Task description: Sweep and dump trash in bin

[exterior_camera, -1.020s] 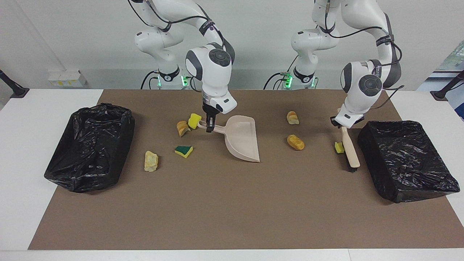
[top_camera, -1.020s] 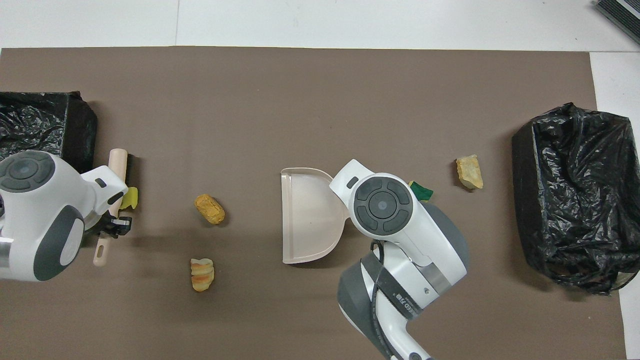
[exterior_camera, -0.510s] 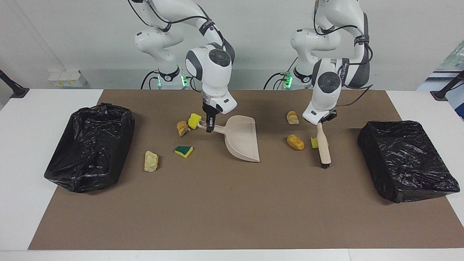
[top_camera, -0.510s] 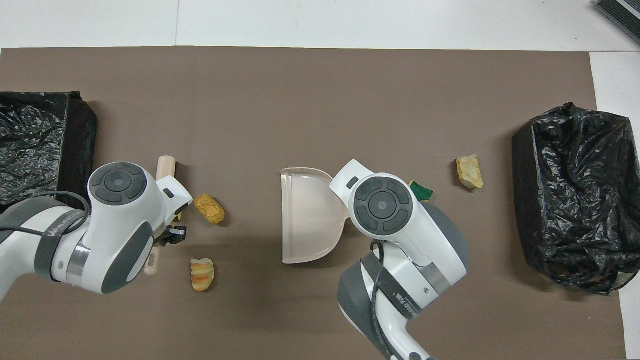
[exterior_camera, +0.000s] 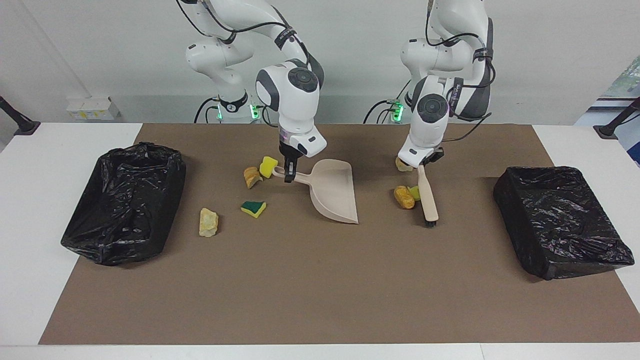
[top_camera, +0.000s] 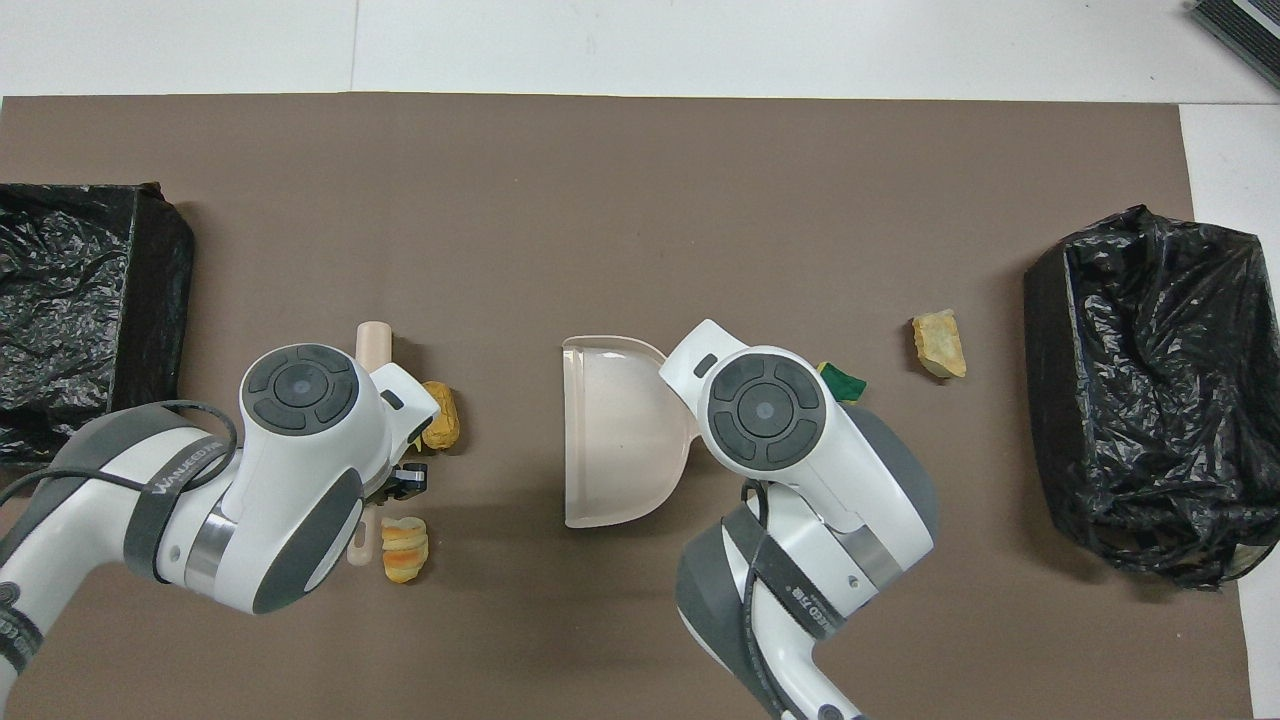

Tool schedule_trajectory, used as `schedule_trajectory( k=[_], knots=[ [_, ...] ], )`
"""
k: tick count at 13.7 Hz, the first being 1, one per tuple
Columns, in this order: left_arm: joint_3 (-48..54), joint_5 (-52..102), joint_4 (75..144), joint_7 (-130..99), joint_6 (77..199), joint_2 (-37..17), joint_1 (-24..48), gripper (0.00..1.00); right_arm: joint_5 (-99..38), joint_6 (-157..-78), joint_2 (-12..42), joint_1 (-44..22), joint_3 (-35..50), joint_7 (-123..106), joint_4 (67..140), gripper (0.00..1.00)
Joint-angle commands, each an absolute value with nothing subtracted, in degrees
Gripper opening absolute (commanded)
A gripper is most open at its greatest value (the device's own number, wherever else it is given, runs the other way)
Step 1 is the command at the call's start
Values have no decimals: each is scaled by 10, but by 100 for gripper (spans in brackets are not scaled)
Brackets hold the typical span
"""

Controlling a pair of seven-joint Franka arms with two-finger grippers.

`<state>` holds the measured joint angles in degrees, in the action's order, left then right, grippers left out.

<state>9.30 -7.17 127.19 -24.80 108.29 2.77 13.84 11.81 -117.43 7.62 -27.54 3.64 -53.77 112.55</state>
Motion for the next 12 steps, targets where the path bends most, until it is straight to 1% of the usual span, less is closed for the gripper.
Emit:
schedule_trajectory(
  k=[1, 3, 6, 8, 10, 12],
  knots=[
    [85, -65, 1259, -244, 1042, 70, 138, 0, 107, -1175, 70, -273, 38, -532, 1133, 0],
    [80, -59, 1259, -240, 1021, 96, 137, 0, 107, -1174, 70, -272, 38, -537, 1134, 0],
    [82, -28, 1266, -242, 1005, 112, 145, 0, 107, -1175, 65, -273, 38, -535, 1141, 0],
    [81, 30, 1270, -240, 1034, 111, 145, 0, 105, -1175, 60, -274, 38, -533, 1151, 0],
    [83, 38, 1277, -227, 1084, 103, 147, 0, 105, -1178, 57, -274, 38, -538, 1158, 0],
    [82, 47, 1285, -173, 1079, 105, 155, 0, 103, -1177, 51, -284, 38, -532, 1164, 0]
  ],
)
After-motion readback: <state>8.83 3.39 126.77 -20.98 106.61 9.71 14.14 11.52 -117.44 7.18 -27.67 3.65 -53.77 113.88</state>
